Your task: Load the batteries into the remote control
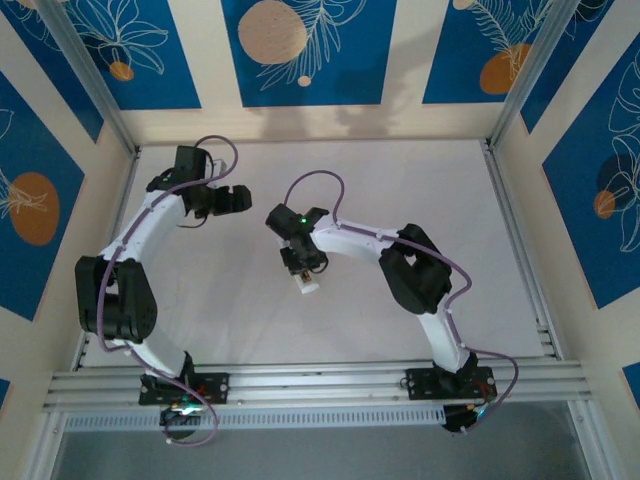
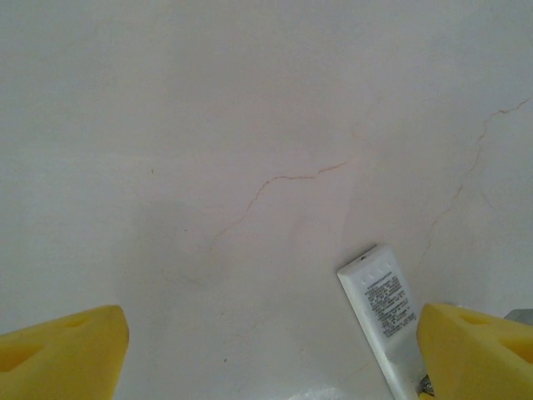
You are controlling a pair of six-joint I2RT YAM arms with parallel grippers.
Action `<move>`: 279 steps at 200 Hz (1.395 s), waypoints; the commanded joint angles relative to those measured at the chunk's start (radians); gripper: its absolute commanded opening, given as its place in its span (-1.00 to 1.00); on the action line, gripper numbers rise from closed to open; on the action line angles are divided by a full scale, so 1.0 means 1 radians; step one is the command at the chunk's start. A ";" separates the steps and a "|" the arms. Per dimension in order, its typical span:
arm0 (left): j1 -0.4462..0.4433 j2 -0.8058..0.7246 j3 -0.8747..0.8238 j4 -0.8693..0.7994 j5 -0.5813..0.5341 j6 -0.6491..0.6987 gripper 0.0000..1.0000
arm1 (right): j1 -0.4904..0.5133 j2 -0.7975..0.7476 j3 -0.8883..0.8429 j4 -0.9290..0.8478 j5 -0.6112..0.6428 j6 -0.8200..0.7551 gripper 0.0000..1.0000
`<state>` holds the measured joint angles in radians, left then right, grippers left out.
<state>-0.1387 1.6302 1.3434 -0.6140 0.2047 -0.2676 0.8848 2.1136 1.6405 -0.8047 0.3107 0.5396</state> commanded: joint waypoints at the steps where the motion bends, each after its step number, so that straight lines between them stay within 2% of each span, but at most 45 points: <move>1: -0.037 0.008 0.014 -0.037 -0.057 -0.079 0.72 | 0.009 -0.074 0.017 -0.060 0.000 0.007 -0.37; 31: -0.158 0.077 0.069 -0.110 -0.172 -0.290 0.41 | -0.002 -0.198 -0.057 -0.005 -0.018 0.031 -0.32; 61: -0.311 0.169 0.094 -0.081 -0.247 -0.455 0.40 | -0.046 -0.393 -0.225 0.072 -0.028 0.078 -0.27; 89: -0.381 0.278 0.161 -0.091 -0.280 -0.507 0.39 | -0.089 -0.559 -0.375 0.132 -0.043 0.095 -0.20; 130: -0.395 0.381 0.241 -0.129 -0.346 -0.509 0.34 | -0.120 -0.657 -0.472 0.152 -0.052 0.097 -0.15; 170: -0.395 0.461 0.294 -0.154 -0.344 -0.513 0.33 | -0.150 -0.658 -0.490 0.163 -0.080 0.084 -0.13; 207: -0.394 0.487 0.312 -0.209 -0.409 -0.560 0.28 | -0.159 -0.656 -0.485 0.162 -0.087 0.078 -0.12; 245: -0.393 0.516 0.299 -0.152 -0.315 -0.561 0.34 | -0.173 -0.647 -0.477 0.169 -0.096 0.071 -0.11; 279: -0.392 0.549 0.319 -0.161 -0.303 -0.565 0.30 | -0.177 -0.637 -0.461 0.162 -0.103 0.063 -0.11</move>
<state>-0.5369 2.1441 1.6360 -0.7605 -0.1272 -0.8139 0.7143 1.4715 1.1584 -0.6422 0.2321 0.6182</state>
